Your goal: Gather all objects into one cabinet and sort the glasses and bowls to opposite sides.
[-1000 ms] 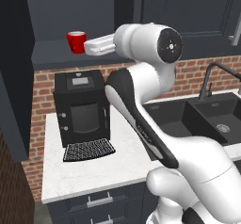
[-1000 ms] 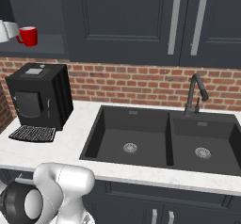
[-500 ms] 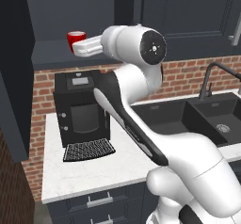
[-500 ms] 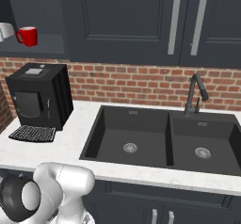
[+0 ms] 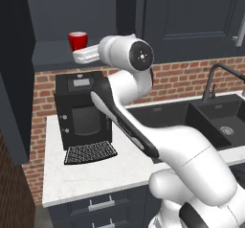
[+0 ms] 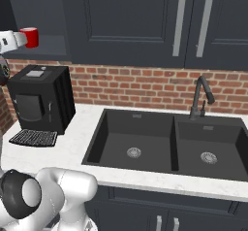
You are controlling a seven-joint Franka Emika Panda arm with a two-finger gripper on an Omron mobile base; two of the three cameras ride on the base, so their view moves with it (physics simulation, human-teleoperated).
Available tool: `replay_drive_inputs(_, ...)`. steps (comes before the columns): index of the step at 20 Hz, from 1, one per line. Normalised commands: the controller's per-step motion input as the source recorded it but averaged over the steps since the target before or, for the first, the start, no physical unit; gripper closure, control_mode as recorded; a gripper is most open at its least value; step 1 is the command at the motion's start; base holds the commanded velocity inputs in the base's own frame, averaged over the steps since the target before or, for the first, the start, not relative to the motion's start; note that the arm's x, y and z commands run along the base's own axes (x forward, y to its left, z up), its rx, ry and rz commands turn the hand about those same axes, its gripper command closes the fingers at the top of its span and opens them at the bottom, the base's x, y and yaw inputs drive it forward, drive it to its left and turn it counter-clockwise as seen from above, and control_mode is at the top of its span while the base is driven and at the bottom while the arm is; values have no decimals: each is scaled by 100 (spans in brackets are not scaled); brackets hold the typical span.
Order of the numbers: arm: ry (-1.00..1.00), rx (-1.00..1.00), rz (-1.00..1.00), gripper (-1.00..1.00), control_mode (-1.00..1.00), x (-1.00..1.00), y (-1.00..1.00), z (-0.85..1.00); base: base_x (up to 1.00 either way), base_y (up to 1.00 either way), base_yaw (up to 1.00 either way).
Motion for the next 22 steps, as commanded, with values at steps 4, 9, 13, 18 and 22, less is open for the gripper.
replay_drive_inputs(4,0,2,0,-100,-100,26,25,-4,0,0,0)
replay_drive_inputs(9,0,5,0,-100,-100,32,22,0,0,0,0)
replay_drive_inputs(13,0,2,0,-100,-100,46,16,0,0,0,0)
replay_drive_inputs(18,0,0,0,-100,-100,44,8,0,0,0,0)
replay_drive_inputs(22,0,0,-2,-100,-100,27,5,0,0,0,0)
